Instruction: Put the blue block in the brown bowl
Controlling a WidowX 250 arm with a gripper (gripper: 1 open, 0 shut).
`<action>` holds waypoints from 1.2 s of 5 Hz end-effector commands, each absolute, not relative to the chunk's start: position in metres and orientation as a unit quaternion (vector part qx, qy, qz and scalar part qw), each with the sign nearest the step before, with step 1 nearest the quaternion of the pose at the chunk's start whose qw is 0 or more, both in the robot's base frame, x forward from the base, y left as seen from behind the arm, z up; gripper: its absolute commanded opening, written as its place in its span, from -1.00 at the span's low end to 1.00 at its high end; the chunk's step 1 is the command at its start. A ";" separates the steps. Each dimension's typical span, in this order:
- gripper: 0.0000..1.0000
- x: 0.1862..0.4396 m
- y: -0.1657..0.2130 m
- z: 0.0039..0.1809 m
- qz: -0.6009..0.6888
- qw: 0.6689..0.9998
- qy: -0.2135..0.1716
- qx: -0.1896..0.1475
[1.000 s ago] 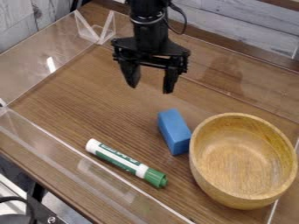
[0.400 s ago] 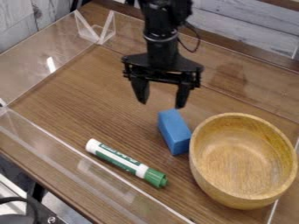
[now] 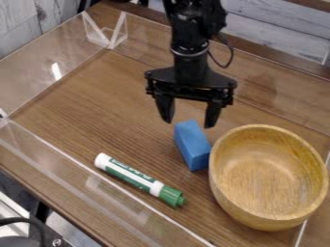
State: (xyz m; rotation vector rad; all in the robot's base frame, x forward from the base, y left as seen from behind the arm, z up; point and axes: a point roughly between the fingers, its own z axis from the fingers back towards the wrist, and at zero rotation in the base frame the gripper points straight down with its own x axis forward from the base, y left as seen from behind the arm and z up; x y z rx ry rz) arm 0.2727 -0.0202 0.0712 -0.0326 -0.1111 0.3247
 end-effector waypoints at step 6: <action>1.00 0.282 -0.032 0.053 0.168 0.983 -0.074 -0.018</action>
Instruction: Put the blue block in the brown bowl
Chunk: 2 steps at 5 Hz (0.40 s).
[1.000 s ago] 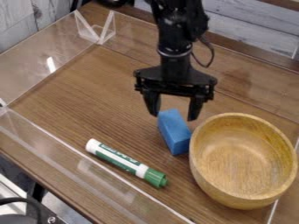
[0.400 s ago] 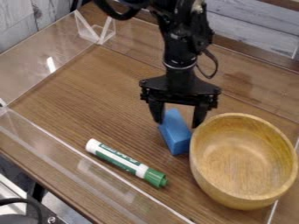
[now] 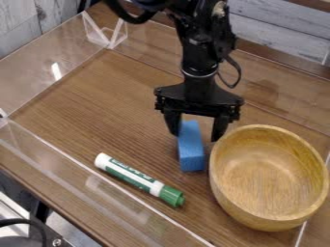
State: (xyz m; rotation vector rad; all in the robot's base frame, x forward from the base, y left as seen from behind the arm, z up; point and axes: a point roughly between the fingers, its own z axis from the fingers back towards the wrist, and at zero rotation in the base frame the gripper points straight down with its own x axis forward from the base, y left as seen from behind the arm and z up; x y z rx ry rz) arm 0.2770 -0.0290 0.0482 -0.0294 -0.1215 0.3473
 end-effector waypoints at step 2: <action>1.00 0.284 -0.032 0.049 0.167 0.983 -0.075 -0.018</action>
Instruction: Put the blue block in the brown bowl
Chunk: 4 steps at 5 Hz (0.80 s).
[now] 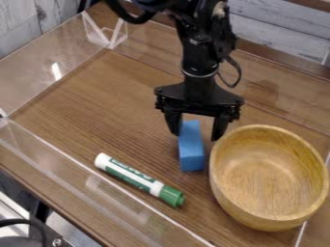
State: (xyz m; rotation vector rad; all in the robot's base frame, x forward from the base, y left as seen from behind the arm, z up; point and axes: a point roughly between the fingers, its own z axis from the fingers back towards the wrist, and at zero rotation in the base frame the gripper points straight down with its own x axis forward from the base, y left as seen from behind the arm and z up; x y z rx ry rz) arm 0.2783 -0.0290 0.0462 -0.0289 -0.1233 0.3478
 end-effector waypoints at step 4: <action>-1.00 0.285 -0.031 0.028 0.177 0.981 -0.075 -0.021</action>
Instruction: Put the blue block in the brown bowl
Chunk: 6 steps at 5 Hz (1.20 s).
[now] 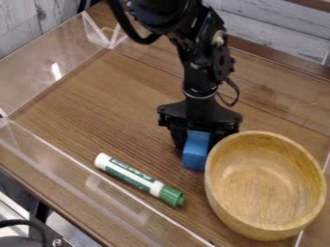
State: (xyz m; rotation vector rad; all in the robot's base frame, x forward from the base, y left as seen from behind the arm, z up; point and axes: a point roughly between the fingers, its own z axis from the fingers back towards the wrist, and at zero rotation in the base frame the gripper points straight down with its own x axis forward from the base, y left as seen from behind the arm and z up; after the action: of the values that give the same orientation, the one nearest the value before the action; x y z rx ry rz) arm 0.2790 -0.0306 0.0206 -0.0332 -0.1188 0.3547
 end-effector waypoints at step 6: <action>-1.00 0.298 -0.013 0.028 0.146 0.987 -0.065 -0.016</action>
State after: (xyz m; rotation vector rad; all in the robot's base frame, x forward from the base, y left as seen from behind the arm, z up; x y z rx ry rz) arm 0.2906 -0.0166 0.0206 -0.0250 -0.0955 0.2809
